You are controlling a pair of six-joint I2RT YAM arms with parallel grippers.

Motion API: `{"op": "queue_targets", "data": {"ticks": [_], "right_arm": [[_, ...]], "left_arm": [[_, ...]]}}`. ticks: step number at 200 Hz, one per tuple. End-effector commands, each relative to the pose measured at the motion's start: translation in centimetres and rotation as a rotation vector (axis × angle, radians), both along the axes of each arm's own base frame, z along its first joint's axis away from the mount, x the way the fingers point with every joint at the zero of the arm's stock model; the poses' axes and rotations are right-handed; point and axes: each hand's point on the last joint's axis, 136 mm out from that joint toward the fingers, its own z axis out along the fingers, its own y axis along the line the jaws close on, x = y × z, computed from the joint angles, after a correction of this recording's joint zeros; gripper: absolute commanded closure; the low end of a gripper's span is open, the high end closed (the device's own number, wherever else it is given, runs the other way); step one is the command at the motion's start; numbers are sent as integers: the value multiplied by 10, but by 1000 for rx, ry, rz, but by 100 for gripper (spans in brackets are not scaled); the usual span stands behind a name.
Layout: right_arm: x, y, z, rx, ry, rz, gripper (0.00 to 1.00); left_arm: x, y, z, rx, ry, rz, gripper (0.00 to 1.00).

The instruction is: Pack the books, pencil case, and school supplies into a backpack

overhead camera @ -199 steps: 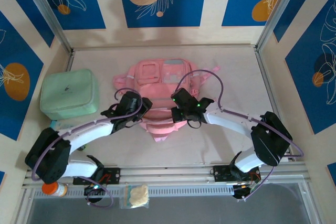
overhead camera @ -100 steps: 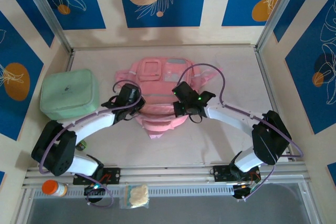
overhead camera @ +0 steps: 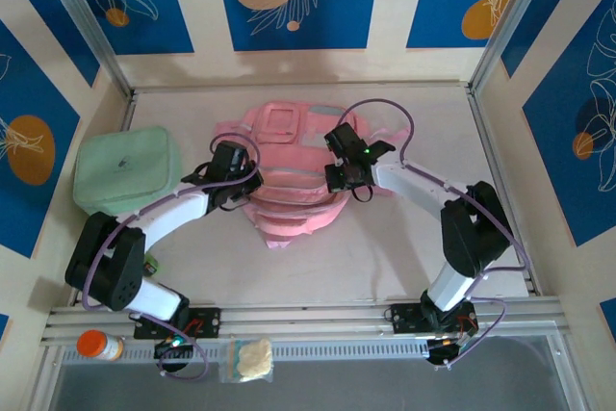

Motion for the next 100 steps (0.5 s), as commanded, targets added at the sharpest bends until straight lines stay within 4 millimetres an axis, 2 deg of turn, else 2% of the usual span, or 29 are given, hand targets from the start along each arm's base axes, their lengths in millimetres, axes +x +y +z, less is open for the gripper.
{"op": "queue_targets", "data": {"ticks": [1,6,14,28,42,55,78,100], "right_arm": [[3,-1,24,46,-47,11,94],[1,1,28,63,-54,14,90],[-1,-1,36,82,-68,8,85],[-6,-11,48,97,-86,-17,71],[-11,-28,58,106,-121,-58,58],[-12,-54,68,101,-182,-139,50],[-11,-113,71,101,-264,-331,42],[-11,-171,67,61,-401,-517,39]], "left_arm": [[2,7,6,57,-15,-54,100],[3,7,8,52,-24,-59,100],[1,6,12,42,-35,-66,86],[-1,3,23,14,-67,-94,76],[-8,6,37,6,-102,-115,58],[-16,11,49,17,-145,-140,49],[-33,43,54,124,-173,-110,25],[-43,102,45,351,-148,9,3]]}}
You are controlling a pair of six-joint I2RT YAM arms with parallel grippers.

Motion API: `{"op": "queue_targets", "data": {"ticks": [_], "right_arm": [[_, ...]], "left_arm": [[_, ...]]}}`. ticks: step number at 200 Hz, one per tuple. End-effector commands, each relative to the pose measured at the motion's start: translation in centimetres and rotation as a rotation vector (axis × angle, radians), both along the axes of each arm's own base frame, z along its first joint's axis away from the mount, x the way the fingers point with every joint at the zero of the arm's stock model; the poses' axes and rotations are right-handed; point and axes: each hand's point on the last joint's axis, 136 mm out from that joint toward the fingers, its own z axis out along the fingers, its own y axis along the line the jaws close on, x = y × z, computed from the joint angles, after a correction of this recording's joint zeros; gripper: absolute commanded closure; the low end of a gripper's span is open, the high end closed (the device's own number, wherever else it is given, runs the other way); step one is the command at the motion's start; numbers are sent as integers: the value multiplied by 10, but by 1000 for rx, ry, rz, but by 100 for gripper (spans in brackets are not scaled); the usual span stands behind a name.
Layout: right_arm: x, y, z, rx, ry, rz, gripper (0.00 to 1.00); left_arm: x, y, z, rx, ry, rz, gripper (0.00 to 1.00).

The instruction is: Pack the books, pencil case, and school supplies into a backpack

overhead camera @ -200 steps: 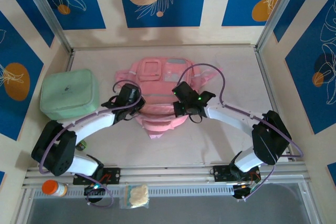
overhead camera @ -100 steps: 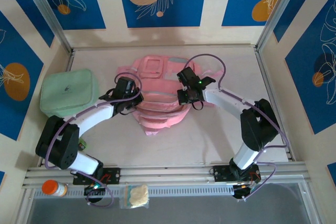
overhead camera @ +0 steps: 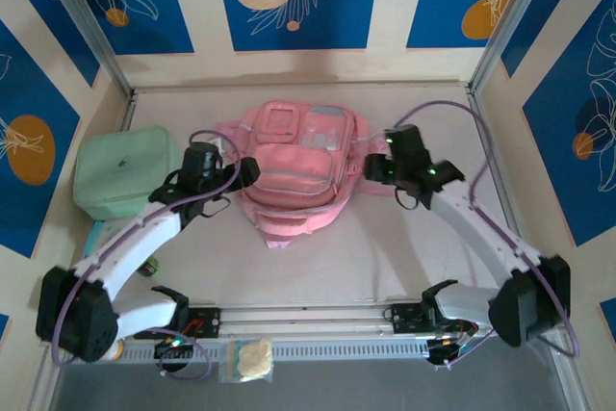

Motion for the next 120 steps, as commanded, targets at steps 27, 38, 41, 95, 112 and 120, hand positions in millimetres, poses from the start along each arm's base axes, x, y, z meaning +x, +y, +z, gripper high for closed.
{"op": "queue_targets", "data": {"ticks": [27,38,41,95,112,120], "right_arm": [[9,-106,-26,-115,-221,-346,26],[14,-122,-32,-152,-266,-374,19],[15,-127,-34,-155,-276,-386,18],[46,-118,-72,-41,-378,-211,1],[60,-98,-69,-8,-403,-96,1],[65,-84,-65,-11,-449,-8,1]], "left_arm": [[-12,124,-32,518,8,292,0],[-4,139,-33,604,-39,327,1],[-2,142,-33,625,-58,334,1],[39,132,-39,755,-347,190,1],[44,135,-49,755,-372,197,1],[47,133,-53,724,-399,191,1]]}}
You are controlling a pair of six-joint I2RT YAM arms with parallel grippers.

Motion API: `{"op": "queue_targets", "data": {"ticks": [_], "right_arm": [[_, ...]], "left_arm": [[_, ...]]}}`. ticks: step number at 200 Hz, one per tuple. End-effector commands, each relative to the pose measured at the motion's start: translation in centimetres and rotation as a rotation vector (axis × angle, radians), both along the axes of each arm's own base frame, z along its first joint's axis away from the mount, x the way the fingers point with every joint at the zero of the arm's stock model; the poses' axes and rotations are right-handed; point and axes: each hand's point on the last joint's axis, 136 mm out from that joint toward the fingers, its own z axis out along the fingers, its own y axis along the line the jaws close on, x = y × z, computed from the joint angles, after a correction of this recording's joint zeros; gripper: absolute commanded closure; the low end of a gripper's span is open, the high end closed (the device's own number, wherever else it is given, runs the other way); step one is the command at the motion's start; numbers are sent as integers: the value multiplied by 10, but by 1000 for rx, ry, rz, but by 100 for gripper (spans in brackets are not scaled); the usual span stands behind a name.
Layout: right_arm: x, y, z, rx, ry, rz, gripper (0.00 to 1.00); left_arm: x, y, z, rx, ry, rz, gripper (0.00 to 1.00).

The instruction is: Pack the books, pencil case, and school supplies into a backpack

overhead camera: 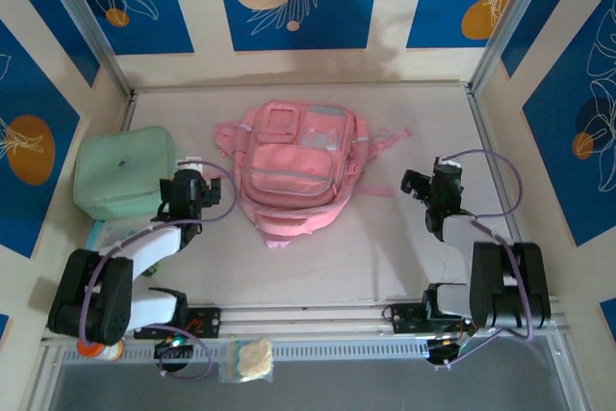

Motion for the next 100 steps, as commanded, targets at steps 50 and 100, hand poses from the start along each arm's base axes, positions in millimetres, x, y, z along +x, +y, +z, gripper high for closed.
{"op": "queue_targets", "data": {"ticks": [50,100], "right_arm": [[46,59,20,-47,-228,360,1],[46,58,21,-32,-238,361,1]], "left_arm": [[35,-27,1,-47,-244,-226,1],[43,-3,-3,-104,-209,-125,0]]}}
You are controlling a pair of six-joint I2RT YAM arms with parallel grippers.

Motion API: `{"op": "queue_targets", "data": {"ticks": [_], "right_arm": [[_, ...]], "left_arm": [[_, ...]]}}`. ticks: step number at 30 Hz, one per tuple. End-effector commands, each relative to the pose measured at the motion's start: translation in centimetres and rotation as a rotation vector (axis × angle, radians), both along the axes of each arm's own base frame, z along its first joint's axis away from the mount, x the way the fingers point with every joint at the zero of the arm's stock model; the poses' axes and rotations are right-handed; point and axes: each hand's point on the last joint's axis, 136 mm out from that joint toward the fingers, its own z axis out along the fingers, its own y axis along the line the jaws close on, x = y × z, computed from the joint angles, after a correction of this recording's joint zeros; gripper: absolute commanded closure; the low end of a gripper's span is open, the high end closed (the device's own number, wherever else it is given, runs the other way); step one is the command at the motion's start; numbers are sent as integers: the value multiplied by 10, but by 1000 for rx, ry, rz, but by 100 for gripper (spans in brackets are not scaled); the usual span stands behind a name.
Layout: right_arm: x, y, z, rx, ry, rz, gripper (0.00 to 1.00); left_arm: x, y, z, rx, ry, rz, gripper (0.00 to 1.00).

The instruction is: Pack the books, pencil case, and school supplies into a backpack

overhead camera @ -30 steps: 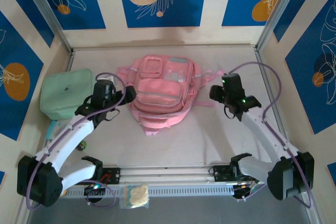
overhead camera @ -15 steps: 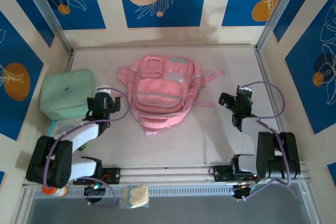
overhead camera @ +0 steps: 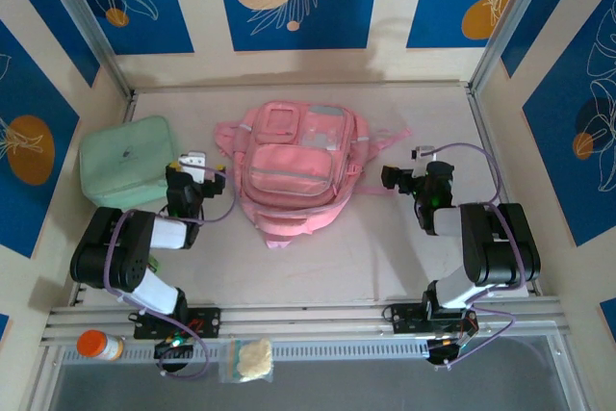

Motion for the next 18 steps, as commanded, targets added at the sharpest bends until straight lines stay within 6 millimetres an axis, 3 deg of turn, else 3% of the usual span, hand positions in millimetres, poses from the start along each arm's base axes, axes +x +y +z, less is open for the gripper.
{"op": "queue_targets", "data": {"ticks": [1,18], "right_arm": [[7,3,17,-10,-67,33,1],[7,4,17,-9,-67,39,1]], "left_arm": [[0,9,-11,-46,34,26,0],[2,-1,-12,-42,51,-35,1]]}}
